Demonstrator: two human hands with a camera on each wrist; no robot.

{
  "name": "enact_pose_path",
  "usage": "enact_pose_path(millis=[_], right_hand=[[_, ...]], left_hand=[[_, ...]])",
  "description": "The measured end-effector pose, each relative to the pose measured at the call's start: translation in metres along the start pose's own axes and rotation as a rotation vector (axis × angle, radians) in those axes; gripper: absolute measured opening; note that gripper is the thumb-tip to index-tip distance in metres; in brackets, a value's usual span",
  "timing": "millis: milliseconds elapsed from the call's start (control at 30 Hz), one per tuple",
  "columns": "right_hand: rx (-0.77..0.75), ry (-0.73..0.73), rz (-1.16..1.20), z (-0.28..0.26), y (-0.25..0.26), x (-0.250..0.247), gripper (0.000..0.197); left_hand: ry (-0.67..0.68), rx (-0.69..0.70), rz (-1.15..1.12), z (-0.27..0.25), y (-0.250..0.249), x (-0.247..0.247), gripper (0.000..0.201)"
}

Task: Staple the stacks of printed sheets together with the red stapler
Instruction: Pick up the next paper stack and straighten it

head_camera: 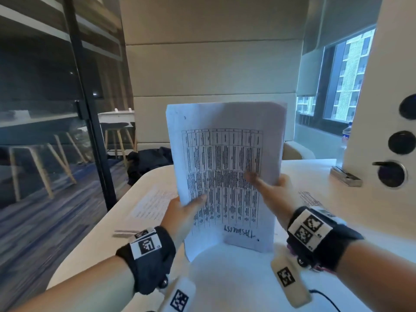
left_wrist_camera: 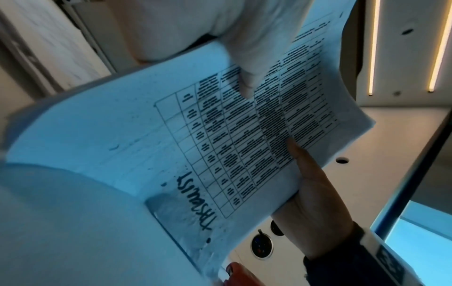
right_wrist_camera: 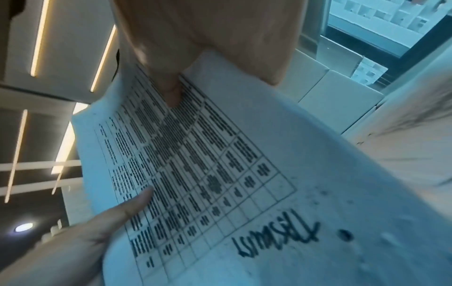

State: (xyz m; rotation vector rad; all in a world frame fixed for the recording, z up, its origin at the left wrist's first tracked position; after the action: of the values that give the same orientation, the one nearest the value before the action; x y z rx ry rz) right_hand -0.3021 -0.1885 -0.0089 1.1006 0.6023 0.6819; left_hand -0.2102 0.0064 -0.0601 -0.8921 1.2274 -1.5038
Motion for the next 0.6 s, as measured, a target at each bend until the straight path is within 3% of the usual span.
enact_pose_path(millis=[100, 267, 333, 433, 533, 600], right_hand=[[-0.029, 0.184, -0.26, 0.005, -0.006, -0.008, 0.021], [0.114, 0.661, -1.348, 0.005, -0.037, -0.047, 0.089], [0.139, 0.788, -1.635, -0.003, -0.05, -0.063, 0.078], [0.122, 0.776, -1.616, -0.009, -0.061, -0.078, 0.033], [0.125, 0.742, -1.451, -0.007, -0.062, -0.086, 0.027], [0.183, 0.646, -1.126, -0.001, -0.05, -0.085, 0.022]], left_hand=[[-0.052, 0.034, 0.085, 0.005, -0.005, -0.005, 0.035], [-0.1, 0.03, 0.143, 0.014, -0.011, -0.016, 0.028], [-0.082, 0.033, 0.163, 0.013, -0.011, -0.018, 0.026], [-0.043, 0.01, 0.152, 0.007, -0.01, -0.019, 0.024], [-0.013, -0.003, 0.159, 0.001, -0.008, -0.019, 0.018], [-0.006, -0.016, 0.153, -0.001, -0.007, -0.019, 0.014]])
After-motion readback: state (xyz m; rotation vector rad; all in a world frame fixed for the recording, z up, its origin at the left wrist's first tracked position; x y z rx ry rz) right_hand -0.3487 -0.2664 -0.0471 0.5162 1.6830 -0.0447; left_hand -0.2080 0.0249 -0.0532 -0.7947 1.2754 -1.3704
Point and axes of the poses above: each hand's wrist, its own z-axis towards the middle knuckle, its own x-axis out of the palm, y = z × x, the point moved 4 cm from there along z, towards the middle knuckle, and after that the axes turned 4 degrees about -y, right-handed, at the moved point
